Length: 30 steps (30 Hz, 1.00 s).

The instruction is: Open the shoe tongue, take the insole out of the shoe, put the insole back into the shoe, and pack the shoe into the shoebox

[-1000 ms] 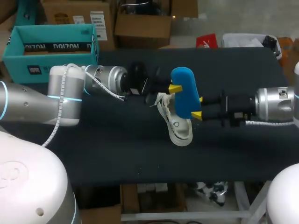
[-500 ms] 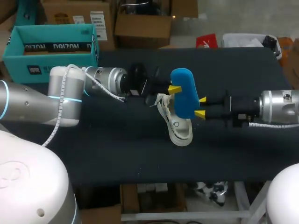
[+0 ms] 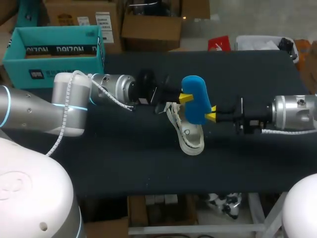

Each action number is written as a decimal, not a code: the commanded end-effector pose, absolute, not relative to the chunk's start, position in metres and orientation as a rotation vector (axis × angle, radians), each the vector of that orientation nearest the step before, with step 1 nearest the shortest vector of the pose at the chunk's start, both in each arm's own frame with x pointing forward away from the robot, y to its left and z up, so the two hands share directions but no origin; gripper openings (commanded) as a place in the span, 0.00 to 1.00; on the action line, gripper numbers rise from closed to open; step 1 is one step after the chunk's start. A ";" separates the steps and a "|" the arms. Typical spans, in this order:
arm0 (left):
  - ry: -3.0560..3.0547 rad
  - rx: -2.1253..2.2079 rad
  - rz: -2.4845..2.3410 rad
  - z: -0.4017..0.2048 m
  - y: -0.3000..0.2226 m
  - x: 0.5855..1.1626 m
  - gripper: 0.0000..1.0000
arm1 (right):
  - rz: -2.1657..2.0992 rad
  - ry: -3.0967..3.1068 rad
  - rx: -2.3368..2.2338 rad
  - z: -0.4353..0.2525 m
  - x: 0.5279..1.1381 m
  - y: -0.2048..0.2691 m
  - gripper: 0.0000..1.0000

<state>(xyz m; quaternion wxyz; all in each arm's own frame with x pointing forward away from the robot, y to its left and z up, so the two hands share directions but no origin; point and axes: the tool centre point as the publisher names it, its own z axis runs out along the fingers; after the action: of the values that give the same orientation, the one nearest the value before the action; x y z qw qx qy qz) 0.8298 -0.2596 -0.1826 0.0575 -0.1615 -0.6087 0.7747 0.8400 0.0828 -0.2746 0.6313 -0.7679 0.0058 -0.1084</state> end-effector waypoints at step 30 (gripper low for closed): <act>-2.002 -0.762 1.543 -0.186 -0.177 0.844 1.00 | -0.114 -0.219 -1.705 -0.277 0.770 0.103 0.00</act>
<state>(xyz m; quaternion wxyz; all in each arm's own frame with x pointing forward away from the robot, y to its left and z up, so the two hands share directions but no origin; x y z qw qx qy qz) 0.8382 -0.1771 -0.1867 0.2346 -0.2668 -0.7315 0.5819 0.7714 0.1019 -0.2742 0.6478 -0.7541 -0.0961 -0.0501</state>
